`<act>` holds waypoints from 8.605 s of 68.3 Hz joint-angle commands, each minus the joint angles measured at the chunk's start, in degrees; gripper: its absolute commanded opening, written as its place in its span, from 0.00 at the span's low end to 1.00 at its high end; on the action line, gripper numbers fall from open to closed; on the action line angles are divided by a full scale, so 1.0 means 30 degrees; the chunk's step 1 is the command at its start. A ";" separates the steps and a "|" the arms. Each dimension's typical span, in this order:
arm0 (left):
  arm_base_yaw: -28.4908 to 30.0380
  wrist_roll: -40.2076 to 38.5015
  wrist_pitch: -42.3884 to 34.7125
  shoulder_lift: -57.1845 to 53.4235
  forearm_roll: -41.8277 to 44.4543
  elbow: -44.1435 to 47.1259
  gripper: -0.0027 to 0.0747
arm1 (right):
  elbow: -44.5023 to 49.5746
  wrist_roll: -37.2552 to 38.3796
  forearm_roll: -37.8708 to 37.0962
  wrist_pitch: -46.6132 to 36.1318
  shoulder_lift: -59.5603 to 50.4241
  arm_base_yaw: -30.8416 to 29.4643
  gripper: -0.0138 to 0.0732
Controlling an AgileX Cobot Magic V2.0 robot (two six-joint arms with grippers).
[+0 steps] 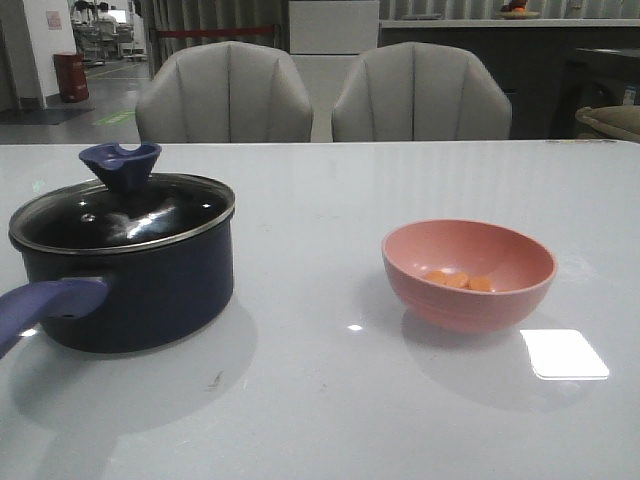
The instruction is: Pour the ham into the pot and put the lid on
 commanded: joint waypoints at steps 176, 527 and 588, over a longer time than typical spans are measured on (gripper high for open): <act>-0.6033 -0.1963 1.0722 3.0153 -0.2302 -2.2219 0.44 | -0.0090 -0.0024 -0.0137 -0.1576 -0.0371 -0.0083 0.33; -0.4282 0.4949 -0.0169 -0.0695 -0.3518 -0.0214 0.84 | -0.5992 0.0688 0.0438 0.3653 0.5303 -0.0083 0.33; -0.4282 0.4949 -0.0004 -0.0695 -0.3566 -0.0181 0.84 | -1.6687 0.0581 0.4182 0.4757 2.7285 0.2217 0.68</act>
